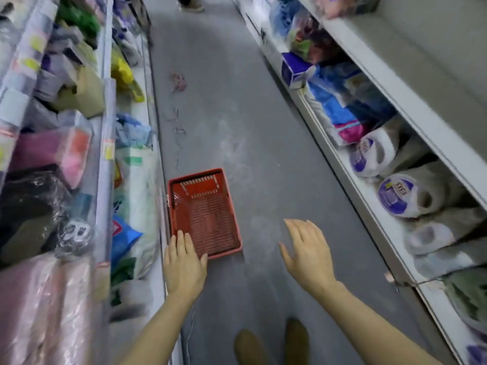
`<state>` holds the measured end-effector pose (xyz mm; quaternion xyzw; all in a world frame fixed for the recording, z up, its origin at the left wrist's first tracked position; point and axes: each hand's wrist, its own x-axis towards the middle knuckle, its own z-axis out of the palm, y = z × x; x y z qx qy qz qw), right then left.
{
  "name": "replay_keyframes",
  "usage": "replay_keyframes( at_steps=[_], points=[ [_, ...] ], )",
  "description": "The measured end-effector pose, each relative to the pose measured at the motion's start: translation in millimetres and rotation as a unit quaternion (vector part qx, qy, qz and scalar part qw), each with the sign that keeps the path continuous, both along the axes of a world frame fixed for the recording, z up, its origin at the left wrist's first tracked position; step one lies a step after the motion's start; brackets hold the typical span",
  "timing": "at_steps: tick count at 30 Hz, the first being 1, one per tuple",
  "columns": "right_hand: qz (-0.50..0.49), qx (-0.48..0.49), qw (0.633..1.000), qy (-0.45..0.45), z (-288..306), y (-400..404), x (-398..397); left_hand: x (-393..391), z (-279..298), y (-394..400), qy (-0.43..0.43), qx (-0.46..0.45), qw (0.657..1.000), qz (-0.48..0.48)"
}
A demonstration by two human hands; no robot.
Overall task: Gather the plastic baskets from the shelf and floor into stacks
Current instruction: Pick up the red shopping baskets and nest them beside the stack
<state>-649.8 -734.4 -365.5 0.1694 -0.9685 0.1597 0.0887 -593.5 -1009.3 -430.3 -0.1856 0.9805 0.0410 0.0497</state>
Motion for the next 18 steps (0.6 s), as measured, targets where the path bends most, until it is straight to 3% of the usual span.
replay_keyframes(
  at_steps=[5,8,9,13,17,18],
  points=[
    [0.029,0.013,0.999,-0.033,-94,-35,-34,4,-118,-16,-0.086,0.09,0.981,0.147],
    [0.064,0.03,0.997,-0.043,-154,-47,-44,4,-196,-15,-0.088,0.194,0.944,0.251],
    [0.074,0.036,0.995,-0.052,-173,-49,-47,-1,-212,-13,-0.083,0.236,0.917,0.31],
    [0.092,0.047,0.992,-0.076,-236,-52,-54,-36,-267,-5,-0.008,0.398,0.747,0.532],
    [0.093,0.054,0.99,-0.096,-279,-54,-54,-68,-314,-3,0.12,0.555,0.542,0.619],
    [0.091,0.054,0.989,-0.101,-286,-54,-54,-75,-324,-4,0.136,0.57,0.506,0.633]
  ],
)
